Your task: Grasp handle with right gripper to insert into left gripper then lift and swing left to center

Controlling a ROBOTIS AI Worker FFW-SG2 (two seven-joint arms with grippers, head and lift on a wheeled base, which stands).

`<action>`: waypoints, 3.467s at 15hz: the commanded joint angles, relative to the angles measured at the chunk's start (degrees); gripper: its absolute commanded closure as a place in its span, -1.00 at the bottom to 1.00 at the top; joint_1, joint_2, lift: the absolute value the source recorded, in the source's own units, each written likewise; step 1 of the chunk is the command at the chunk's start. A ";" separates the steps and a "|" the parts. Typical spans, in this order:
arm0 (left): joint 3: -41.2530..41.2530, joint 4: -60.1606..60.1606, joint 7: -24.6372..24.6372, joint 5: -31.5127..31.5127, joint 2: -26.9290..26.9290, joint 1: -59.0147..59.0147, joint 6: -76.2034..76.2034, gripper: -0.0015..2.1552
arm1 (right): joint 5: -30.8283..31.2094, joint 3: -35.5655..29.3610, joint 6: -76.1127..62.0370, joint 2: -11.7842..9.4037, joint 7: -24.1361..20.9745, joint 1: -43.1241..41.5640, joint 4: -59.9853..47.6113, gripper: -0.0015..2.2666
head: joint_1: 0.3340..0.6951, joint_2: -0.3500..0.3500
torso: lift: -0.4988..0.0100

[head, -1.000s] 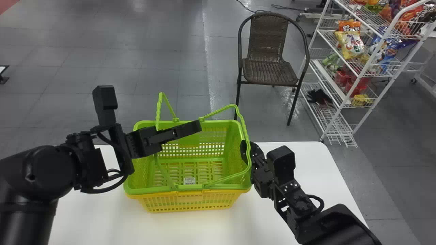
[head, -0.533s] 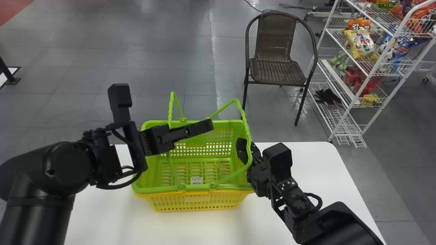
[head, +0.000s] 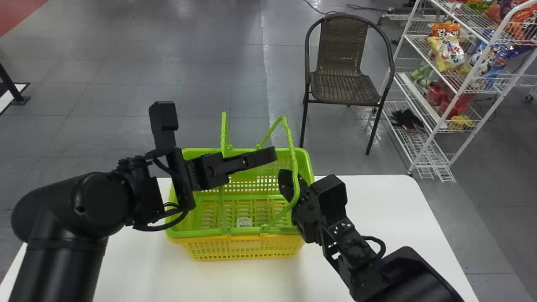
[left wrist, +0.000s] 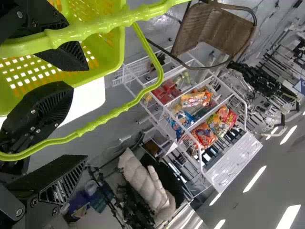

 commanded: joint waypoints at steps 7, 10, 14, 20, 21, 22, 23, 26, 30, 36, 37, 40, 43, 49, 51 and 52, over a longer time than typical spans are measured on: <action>-0.76 0.49 0.01 -0.08 -0.37 0.00 -0.35 -0.83 | 2.96 5.28 0.66 0.85 -0.30 -0.17 -0.43 0.78 | 1.00 -0.08 | 0.96; -0.85 0.58 0.01 -0.08 -0.55 -0.17 -0.52 -0.83 | 3.48 6.60 1.01 1.03 -0.74 -0.17 -0.52 0.78 | 1.00 -0.04 | 0.96; -0.94 0.58 0.01 -0.08 -0.72 -0.44 -0.35 -0.83 | 3.40 3.52 0.84 0.85 -0.83 2.73 -3.24 0.78 | 1.00 -0.01 | 0.96; -1.20 1.28 0.54 0.45 -0.72 -1.32 -0.35 -0.83 | -1.17 -8.70 -5.32 -1.96 -0.74 12.75 -9.83 0.78 | 1.00 -0.25 | 0.96; -1.29 1.55 0.63 0.54 -0.72 -1.67 -0.35 -0.83 | -1.61 -10.28 -8.48 -2.05 -0.74 14.86 -10.10 0.78 | 1.00 -0.30 | 0.96; -1.38 1.99 0.54 0.71 -0.72 -1.93 -0.35 -0.83 | -2.67 -11.86 -11.82 -2.49 -0.65 16.88 -10.10 0.77 | 1.00 -0.39 | 0.96; -1.47 2.07 0.63 0.71 -0.72 -2.19 -0.35 -0.83 | -3.46 -13.18 -13.58 -2.93 -0.65 18.46 -10.10 0.76 | 1.00 -0.44 | 0.96; -1.47 2.95 0.54 1.33 -0.87 -2.81 -0.17 -0.83 | -5.57 -17.66 -20.43 -3.36 0.05 23.03 -8.78 0.70 | 1.00 -0.56 | 0.96; -1.12 4.09 1.33 4.58 -0.87 -3.42 0.71 -0.83 | -7.94 -21.26 -31.33 -3.45 2.07 27.07 -5.35 0.01 | 1.00 -0.74 | 0.96; -0.50 4.53 3.88 8.18 -0.72 -5.89 6.68 -0.83 | -8.82 -22.58 -42.58 -3.45 2.69 29.89 1.06 -0.93 | 1.00 -0.93 | 0.96; -0.24 5.24 4.41 8.89 -0.64 -6.59 7.56 -0.83 | -8.82 -22.58 -43.11 -3.45 2.69 30.15 1.68 -0.93 | 1.00 -0.95 | 0.96; -0.06 5.94 4.50 9.59 -0.46 -8.26 9.14 -0.83 | -8.91 -22.58 -45.57 -3.45 2.86 31.38 2.65 -0.93 | 1.00 -0.99 | 0.96; 0.29 6.82 4.23 11.44 -0.28 -9.40 9.49 -0.83 | -9.61 -23.02 -47.50 -3.45 2.86 32.52 3.26 -0.93 | 1.00 -1.00 | 0.96; 1.70 6.91 3.79 17.33 -0.11 -11.34 11.60 -0.83 | -10.23 -23.81 -49.44 -3.28 2.86 33.84 4.05 -0.93 | 1.00 -1.00 | 0.96; 2.14 6.91 3.71 18.64 -0.02 -12.04 12.31 -0.83 | -10.23 -23.81 -49.61 -3.10 2.86 33.93 4.23 -0.93 | 1.00 -1.00 | 0.96; 2.49 6.91 3.79 19.35 -0.02 -12.48 12.66 -0.83 | -10.23 -23.81 -49.61 -3.10 2.86 33.93 4.23 -0.93 | 1.00 -1.00 | 0.96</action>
